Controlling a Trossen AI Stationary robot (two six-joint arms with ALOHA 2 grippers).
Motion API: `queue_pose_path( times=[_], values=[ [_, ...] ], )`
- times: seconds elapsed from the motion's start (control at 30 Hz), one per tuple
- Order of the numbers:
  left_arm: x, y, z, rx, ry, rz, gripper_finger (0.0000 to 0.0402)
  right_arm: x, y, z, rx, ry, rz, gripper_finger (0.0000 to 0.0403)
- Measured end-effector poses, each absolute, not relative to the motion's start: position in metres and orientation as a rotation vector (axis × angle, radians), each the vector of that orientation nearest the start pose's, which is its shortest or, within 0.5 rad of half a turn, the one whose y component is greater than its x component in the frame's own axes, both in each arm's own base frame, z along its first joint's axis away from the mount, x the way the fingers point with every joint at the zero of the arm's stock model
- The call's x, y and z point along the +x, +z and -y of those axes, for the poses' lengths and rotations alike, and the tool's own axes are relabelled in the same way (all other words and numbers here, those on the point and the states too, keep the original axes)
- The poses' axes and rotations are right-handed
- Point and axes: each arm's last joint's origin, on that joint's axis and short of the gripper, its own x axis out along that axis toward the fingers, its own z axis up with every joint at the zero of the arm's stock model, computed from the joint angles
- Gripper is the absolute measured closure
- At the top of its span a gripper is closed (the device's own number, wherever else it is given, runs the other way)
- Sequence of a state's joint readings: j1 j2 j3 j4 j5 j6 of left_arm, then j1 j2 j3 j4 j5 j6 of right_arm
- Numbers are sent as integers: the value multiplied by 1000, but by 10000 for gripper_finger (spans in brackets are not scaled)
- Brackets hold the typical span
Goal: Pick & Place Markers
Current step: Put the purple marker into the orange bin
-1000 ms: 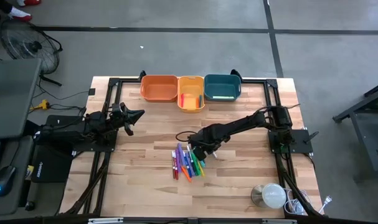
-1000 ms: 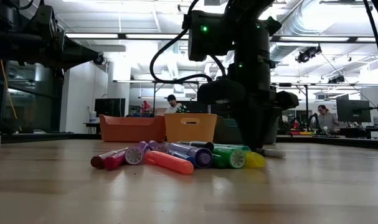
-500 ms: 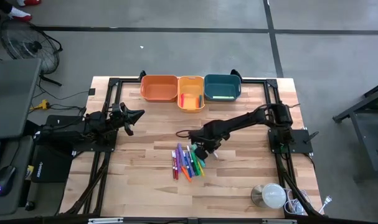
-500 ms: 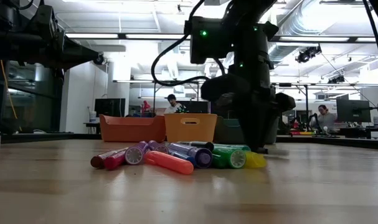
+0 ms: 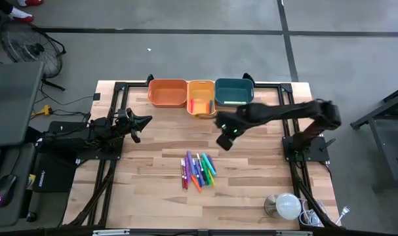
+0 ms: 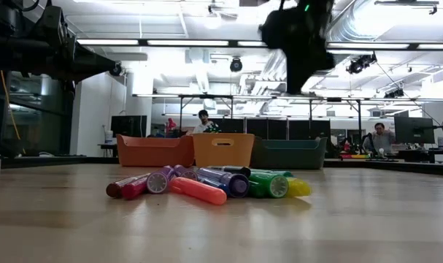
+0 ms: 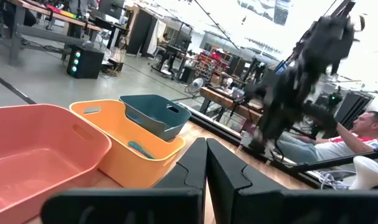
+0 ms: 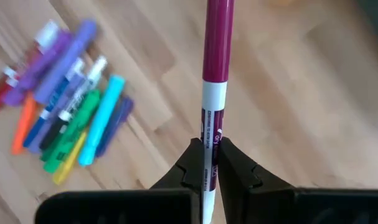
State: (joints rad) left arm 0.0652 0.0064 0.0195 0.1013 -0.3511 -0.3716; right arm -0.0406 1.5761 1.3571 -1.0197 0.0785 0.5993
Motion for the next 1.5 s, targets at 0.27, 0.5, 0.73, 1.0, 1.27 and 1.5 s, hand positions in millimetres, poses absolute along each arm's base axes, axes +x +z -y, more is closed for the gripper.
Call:
queue_pose_path(
  times=[0.27,0.5,0.73,1.0,1.27,1.5],
  values=[
    [94,179,-16,-382,390,190,399,248,336,23,408,-542,-1025,388],
    [94,179,-16,-382,390,191,399,213,344,60,391,-753,-1085,388],
    [94,179,-16,-382,391,191,399,207,336,101,418,-853,-1138,388],
    [94,179,-16,-382,390,191,399,211,319,133,504,-896,-1195,388],
    [94,179,-16,-382,391,190,399,217,312,146,522,-817,-1189,388],
    [94,179,-16,-382,391,191,399,223,315,149,429,-685,-1161,388]
  ],
)
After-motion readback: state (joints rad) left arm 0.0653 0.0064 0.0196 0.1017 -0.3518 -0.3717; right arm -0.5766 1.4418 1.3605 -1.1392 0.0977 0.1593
